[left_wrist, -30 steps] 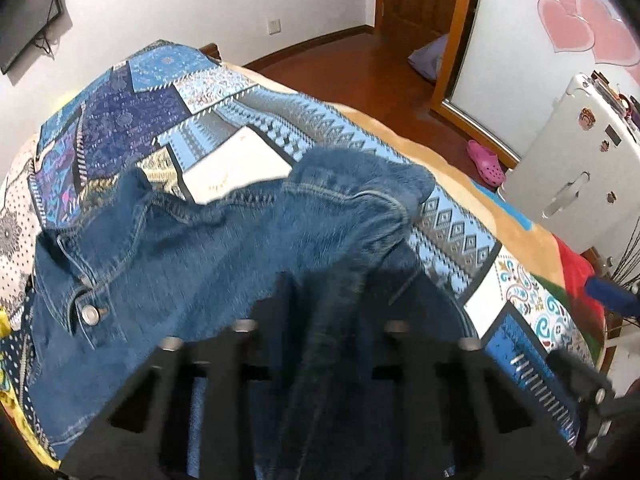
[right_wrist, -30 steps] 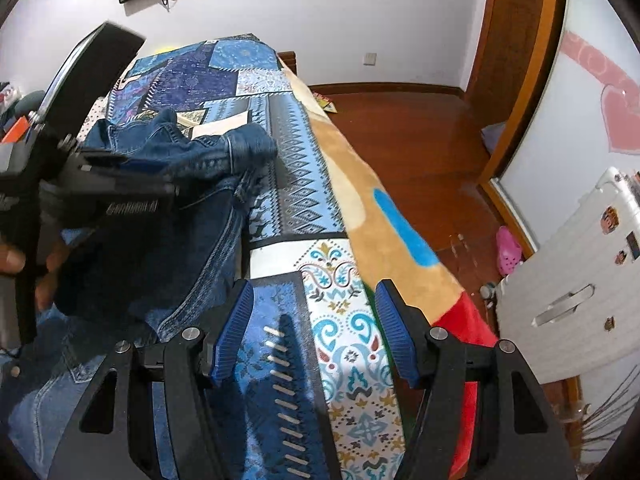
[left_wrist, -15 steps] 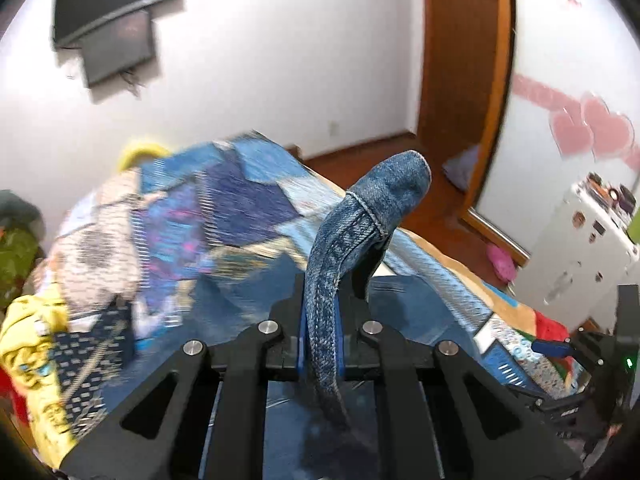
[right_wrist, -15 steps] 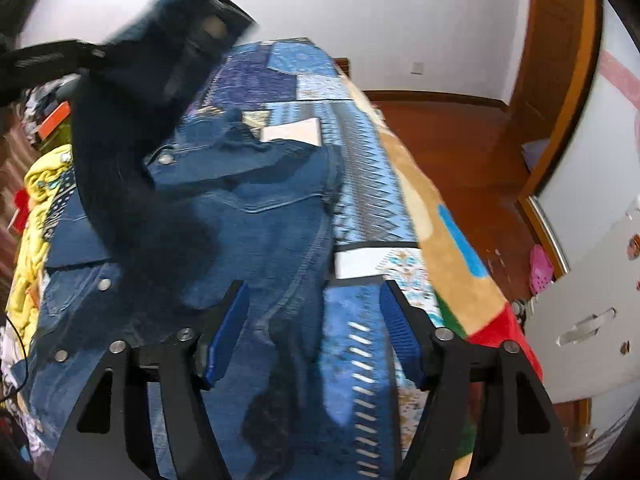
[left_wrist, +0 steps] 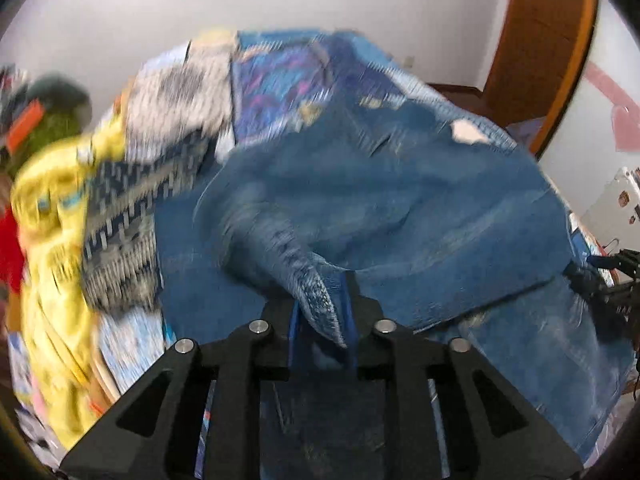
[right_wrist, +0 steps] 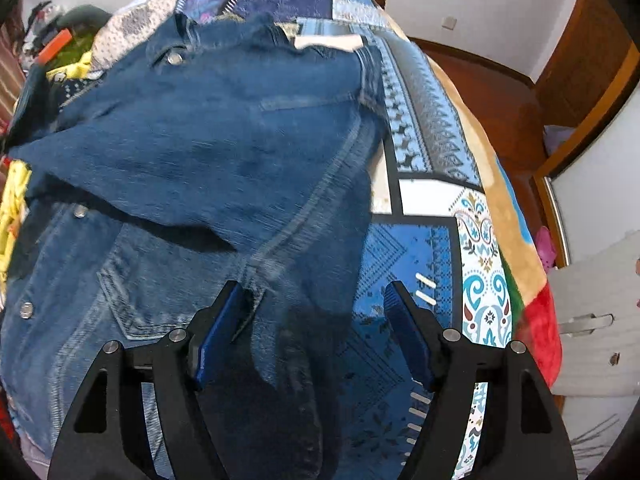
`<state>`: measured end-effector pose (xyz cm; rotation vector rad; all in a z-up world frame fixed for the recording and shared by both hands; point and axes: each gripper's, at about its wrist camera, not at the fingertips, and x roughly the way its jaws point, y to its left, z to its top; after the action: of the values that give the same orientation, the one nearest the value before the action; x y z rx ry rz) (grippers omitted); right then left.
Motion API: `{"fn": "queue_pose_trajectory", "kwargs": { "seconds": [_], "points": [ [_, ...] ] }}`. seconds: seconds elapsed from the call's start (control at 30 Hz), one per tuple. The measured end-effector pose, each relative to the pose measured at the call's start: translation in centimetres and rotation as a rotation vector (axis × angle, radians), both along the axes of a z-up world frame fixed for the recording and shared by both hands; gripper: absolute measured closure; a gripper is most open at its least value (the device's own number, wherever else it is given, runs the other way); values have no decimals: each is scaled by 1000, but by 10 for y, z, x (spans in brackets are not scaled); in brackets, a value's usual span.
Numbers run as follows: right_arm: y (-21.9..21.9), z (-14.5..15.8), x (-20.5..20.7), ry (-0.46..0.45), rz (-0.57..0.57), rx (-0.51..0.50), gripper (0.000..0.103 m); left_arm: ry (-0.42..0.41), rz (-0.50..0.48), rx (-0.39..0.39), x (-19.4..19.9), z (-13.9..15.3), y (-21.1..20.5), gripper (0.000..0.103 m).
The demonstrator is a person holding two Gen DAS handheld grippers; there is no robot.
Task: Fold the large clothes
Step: 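Release the jacket and smooth the folded side with both grippers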
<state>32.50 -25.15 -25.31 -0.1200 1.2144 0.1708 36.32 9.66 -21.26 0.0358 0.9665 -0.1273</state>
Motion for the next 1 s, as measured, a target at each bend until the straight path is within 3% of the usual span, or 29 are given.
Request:
{"fn": "queue_pose_trajectory", "kwargs": {
  "seconds": [0.1,0.2,0.37,0.47,0.67,0.87,1.0],
  "points": [
    [-4,0,0,13,-17,16,33,68,25,-75,-18,-29,19,73],
    [-8,-2,0,24,-31,25,33,86,45,-100,-35,-43,25,70],
    [-8,-4,1,35,-40,31,33,93,69,-91,-57,-49,37,46],
    [-9,-5,0,33,-45,33,33,100,79,-33,-68,-50,42,44],
    [-9,3,-5,15,-35,23,33,77,111,0,-86,-30,70,43],
    [-9,32,-24,-61,-30,29,33,45,177,-36,-102,-3,93,38],
    [-16,55,-45,-122,-52,65,33,35,199,29,-119,3,90,38]
  ]
}}
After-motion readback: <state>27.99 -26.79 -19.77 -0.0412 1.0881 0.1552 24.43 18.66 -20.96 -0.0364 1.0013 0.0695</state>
